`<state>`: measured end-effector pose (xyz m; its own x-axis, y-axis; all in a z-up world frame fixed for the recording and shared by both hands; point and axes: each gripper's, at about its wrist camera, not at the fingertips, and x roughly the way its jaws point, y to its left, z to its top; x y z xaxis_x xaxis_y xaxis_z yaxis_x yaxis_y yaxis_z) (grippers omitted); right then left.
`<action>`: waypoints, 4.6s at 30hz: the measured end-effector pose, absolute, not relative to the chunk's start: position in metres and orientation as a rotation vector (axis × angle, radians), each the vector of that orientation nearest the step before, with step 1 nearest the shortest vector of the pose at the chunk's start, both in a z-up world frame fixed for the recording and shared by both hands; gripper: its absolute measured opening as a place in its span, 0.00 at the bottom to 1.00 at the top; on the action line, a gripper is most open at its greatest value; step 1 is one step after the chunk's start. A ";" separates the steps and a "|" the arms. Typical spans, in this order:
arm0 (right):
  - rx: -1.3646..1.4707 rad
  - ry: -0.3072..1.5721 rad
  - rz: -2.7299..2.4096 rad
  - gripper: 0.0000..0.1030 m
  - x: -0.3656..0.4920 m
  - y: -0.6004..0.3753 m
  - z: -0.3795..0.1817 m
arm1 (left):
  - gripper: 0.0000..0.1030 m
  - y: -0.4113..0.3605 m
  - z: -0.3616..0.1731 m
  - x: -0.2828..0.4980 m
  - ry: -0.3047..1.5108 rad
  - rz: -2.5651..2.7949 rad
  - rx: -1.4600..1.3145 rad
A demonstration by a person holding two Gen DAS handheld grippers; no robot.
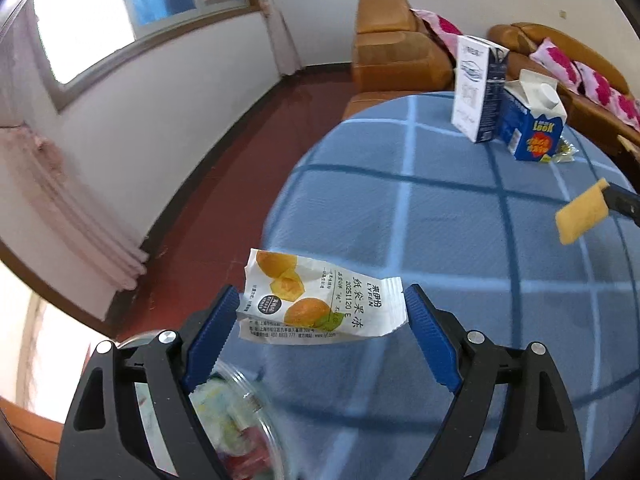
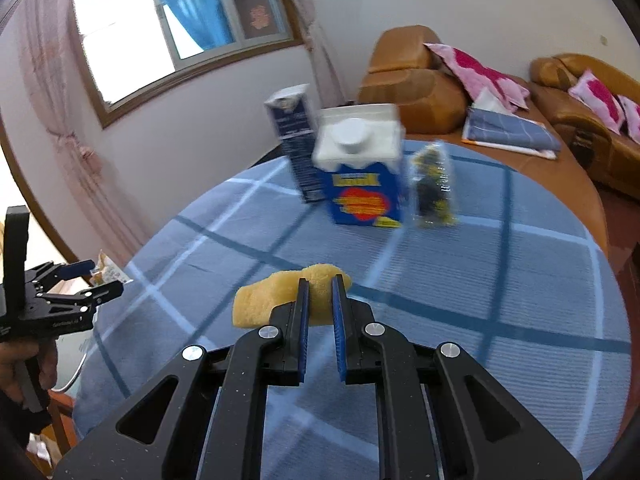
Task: Collect trash
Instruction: 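Carry the snack packet and yellow sponge over the blue bin with both tools, then hold the snack packet and sponge above the bin with both tools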
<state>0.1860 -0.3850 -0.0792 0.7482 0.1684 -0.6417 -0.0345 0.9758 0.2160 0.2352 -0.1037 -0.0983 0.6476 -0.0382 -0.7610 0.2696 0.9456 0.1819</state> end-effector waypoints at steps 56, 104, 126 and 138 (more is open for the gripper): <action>-0.120 0.709 0.501 0.13 0.206 -0.125 -0.071 | 0.82 0.099 -0.058 0.112 0.778 0.183 0.199; -0.194 0.706 0.544 0.13 0.200 -0.100 -0.072 | 0.82 0.109 -0.058 0.109 0.771 0.203 0.156; -0.199 0.686 0.574 0.14 0.180 -0.084 -0.064 | 0.83 0.101 -0.056 0.095 0.746 0.173 0.176; -0.250 0.645 0.563 0.14 0.177 -0.074 -0.057 | 0.83 0.115 -0.052 0.093 0.729 0.216 0.135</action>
